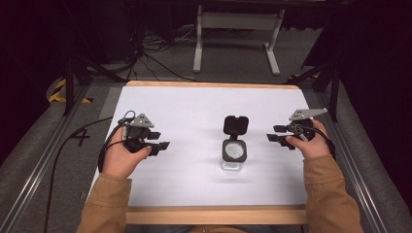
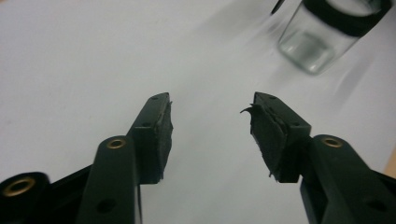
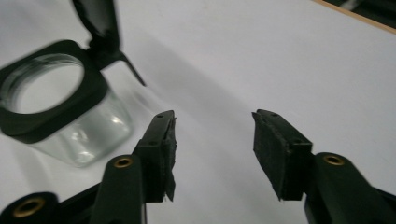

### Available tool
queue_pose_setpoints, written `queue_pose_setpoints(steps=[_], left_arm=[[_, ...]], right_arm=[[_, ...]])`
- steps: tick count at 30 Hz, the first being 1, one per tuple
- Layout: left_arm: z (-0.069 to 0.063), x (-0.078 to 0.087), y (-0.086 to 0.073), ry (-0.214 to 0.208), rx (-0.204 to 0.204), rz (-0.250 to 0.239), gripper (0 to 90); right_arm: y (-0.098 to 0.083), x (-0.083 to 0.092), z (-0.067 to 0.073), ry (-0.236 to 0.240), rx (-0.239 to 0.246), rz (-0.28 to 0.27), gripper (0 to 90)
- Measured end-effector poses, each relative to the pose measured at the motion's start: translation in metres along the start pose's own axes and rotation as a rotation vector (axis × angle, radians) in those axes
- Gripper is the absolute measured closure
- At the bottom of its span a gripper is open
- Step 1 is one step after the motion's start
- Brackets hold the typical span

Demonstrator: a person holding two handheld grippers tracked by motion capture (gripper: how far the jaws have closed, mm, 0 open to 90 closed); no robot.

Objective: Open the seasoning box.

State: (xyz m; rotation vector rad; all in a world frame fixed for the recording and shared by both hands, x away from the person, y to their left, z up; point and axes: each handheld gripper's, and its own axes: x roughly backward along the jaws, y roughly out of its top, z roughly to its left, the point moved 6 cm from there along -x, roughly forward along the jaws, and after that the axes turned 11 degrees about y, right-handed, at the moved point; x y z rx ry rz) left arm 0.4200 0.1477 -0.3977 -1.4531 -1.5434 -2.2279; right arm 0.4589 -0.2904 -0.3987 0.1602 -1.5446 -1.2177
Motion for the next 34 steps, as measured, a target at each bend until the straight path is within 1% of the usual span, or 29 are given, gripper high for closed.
queue_pose_setpoints(steps=[1,2,3,5,6,8,9,10,11,12,13,14,15,17,18,19,20,21,22,24,25,28,30,31,34], left_arm=[[0.004,-0.003,-0.004,-0.004,0.018,0.012,47.5],[0.007,-0.005,-0.008,-0.009,0.025,0.021,46.2],[0.01,-0.008,-0.011,-0.014,0.041,0.02,45.4],[0.018,-0.013,-0.017,-0.004,0.058,0.023,44.1],[0.022,-0.016,-0.021,-0.001,0.054,0.031,41.9],[0.029,-0.022,-0.029,0.013,0.07,0.048,39.4],[0.032,-0.024,-0.031,0.017,0.058,0.053,38.1],[0.035,-0.027,-0.036,0.015,0.06,0.07,36.0],[0.039,-0.031,-0.042,0.021,0.052,0.1,33.5],[0.041,-0.032,-0.045,0.036,0.053,0.115,33.0],[0.044,-0.034,-0.048,0.043,0.065,0.114,33.0],[0.047,-0.036,-0.051,0.038,0.069,0.111,32.0],[0.047,-0.037,-0.054,0.024,0.079,0.118,31.4],[0.05,-0.04,-0.057,0.034,0.077,0.123,31.3],[0.05,-0.04,-0.057,0.034,0.077,0.123,30.9],[0.051,-0.042,-0.059,0.03,0.083,0.132,30.8],[0.051,-0.042,-0.059,0.03,0.083,0.132,31.0],[0.054,-0.046,-0.06,0.044,0.077,0.111,31.0],[0.054,-0.046,-0.06,0.044,0.077,0.111,30.4],[0.053,-0.048,-0.062,0.032,0.084,0.111,29.8],[0.054,-0.049,-0.064,0.023,0.083,0.107,29.9],[0.055,-0.051,-0.066,0.02,0.079,0.122,29.4],[0.054,-0.053,-0.066,0.01,0.081,0.122,28.9],[0.053,-0.054,-0.067,0.004,0.09,0.129,28.6],[0.051,-0.055,-0.067,-0.003,0.093,0.148,27.0]], right_arm=[[-0.003,0.0,-0.004,-0.017,-0.007,0.001,46.3],[-0.005,0.0,-0.009,-0.024,-0.012,0.002,45.5],[-0.008,-0.001,-0.012,-0.028,-0.017,0.004,44.9],[-0.014,-0.001,-0.018,-0.039,-0.032,0.021,44.3],[-0.017,-0.001,-0.022,-0.047,-0.033,0.024,43.8],[-0.023,-0.002,-0.028,-0.058,-0.052,0.025,42.5],[-0.027,-0.002,-0.031,-0.064,-0.061,0.028,42.5],[-0.029,-0.002,-0.033,-0.072,-0.06,0.032,42.5],[-0.032,-0.002,-0.036,-0.082,-0.069,0.039,42.5],[-0.036,-0.003,-0.04,-0.093,-0.073,0.052,42.1],[-0.039,-0.004,-0.042,-0.096,-0.077,0.061,41.6],[-0.043,-0.005,-0.043,-0.093,-0.091,0.072,41.3],[-0.046,-0.007,-0.045,-0.088,-0.098,0.078,41.0],[-0.051,-0.008,-0.048,-0.093,-0.115,0.093,40.7],[-0.051,-0.008,-0.048,-0.093,-0.115,0.093,40.7],[-0.057,-0.01,-0.053,-0.11,-0.116,0.12,39.6],[-0.057,-0.01,-0.053,-0.11,-0.116,0.12,39.6],[-0.062,-0.012,-0.054,-0.112,-0.131,0.147,39.0],[-0.062,-0.012,-0.054,-0.112,-0.131,0.147,39.0],[-0.067,-0.015,-0.056,-0.119,-0.137,0.17,38.8],[-0.068,-0.015,-0.058,-0.126,-0.131,0.176,38.8],[-0.07,-0.017,-0.059,-0.13,-0.138,0.169,38.9],[-0.07,-0.017,-0.059,-0.132,-0.133,0.17,38.7],[-0.07,-0.017,-0.058,-0.13,-0.135,0.173,38.7],[-0.071,-0.019,-0.058,-0.129,-0.132,0.18,38.5]])
